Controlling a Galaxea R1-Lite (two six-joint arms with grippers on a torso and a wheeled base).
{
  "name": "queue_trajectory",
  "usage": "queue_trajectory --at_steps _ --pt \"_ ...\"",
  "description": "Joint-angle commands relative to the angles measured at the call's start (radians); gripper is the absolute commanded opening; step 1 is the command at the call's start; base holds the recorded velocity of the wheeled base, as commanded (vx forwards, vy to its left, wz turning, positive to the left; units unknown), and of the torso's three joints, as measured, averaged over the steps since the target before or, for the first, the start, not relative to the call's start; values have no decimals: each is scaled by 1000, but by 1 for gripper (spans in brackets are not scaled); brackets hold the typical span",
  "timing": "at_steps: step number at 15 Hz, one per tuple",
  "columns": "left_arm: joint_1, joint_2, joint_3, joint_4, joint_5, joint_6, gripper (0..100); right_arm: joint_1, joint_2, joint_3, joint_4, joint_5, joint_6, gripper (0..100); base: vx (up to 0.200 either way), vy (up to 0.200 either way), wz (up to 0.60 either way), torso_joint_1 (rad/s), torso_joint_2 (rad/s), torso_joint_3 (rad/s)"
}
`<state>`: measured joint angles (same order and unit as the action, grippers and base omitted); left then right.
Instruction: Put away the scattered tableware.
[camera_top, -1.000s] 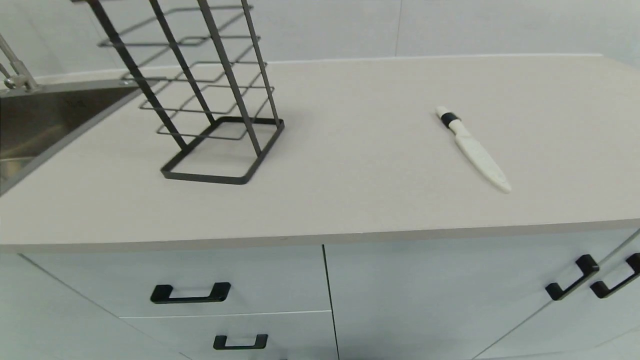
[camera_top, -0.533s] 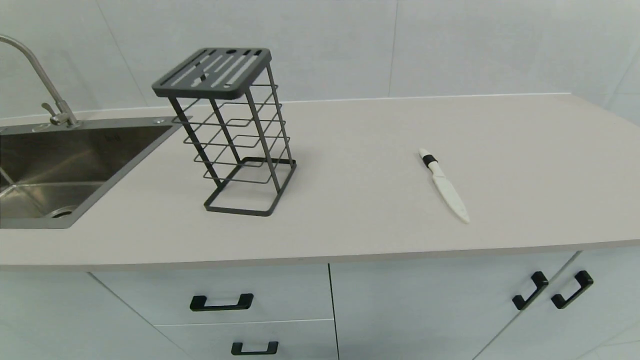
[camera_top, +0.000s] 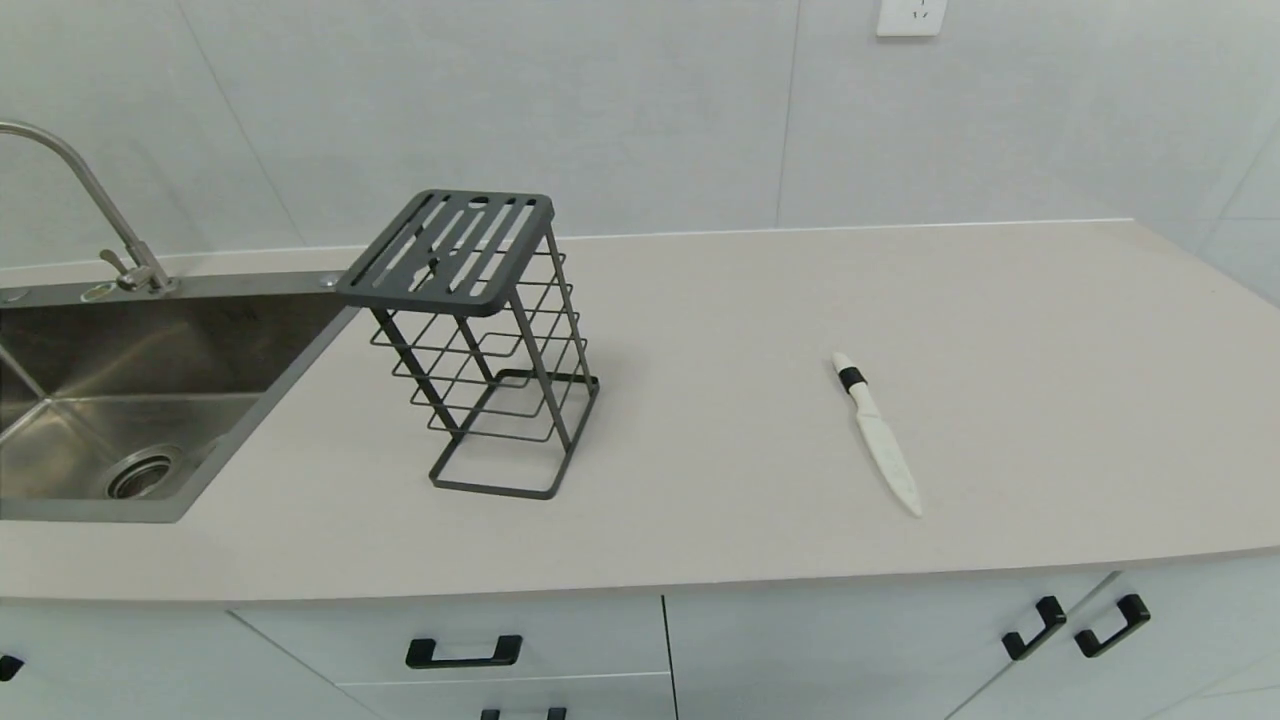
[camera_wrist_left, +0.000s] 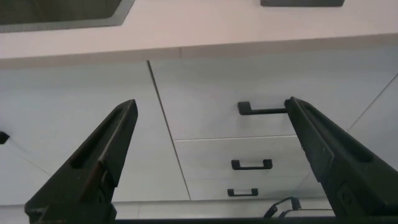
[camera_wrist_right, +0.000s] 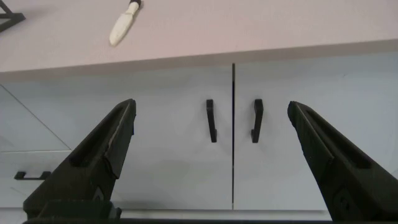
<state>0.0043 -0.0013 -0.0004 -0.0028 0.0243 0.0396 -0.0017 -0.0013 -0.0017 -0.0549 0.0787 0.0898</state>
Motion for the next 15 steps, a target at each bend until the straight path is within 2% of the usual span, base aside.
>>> queue_trajectory --at_steps 1,11,15 --pt "0 1 0 0 0 0 100 0 1 0 0 0 1 100 0 0 0 281 -510 -256" --pt "0 1 0 1 0 -1 100 0 1 0 0 -4 5 100 0 0 0 293 -564 -272" --pt "0 1 0 0 0 0 100 0 1 0 0 -4 8 100 0 0 0 228 -441 -220"
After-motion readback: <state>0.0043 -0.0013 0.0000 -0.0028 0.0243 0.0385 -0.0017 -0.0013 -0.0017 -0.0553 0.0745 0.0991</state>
